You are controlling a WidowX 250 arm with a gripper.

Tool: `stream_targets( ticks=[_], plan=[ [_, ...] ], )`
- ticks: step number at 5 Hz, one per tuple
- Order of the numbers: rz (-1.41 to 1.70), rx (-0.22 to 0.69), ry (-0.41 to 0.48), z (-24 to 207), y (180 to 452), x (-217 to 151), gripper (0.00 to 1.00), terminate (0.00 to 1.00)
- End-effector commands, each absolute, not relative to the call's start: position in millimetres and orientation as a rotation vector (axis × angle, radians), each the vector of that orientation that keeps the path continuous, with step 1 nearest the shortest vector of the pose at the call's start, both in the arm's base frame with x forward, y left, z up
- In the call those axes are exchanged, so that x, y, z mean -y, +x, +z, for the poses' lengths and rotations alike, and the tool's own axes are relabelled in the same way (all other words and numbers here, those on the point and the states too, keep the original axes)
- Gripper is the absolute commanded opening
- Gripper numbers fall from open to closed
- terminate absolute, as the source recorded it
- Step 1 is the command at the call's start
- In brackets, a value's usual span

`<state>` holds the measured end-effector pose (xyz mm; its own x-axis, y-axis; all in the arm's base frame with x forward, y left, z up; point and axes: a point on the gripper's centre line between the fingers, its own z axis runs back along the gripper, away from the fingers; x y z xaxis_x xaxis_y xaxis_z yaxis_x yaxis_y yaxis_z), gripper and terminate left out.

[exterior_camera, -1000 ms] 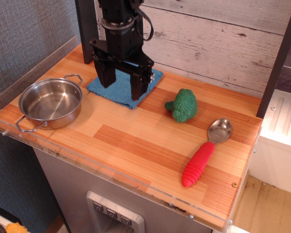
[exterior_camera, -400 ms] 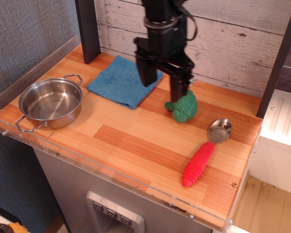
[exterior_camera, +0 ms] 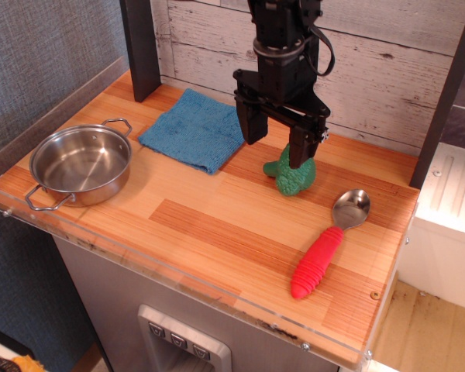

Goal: Put the broccoli in the pot.

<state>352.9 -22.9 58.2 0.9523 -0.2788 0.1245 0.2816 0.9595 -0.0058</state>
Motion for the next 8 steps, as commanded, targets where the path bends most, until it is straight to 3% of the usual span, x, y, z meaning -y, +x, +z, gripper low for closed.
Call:
stream_targets(
  ticks=[1, 4, 5, 7, 8],
  plan=[
    [-0.263, 0.175, -0.028, 63.7, 373.3, 31.3, 1.0, 0.0],
    [-0.246, 0.138, -0.049, 50.5, 381.5, 37.4, 1.0, 0.0],
    [-0.243, 0.127, -0.049, 46.7, 382.1, 39.4, 0.0, 0.0],
    [-0.238, 0.118, -0.055, 45.6, 383.0, 36.4, 0.0, 0.0],
    [-0.235, 0.162, -0.076, 68.3, 378.8, 26.0, 0.0, 0.0]
  ],
)
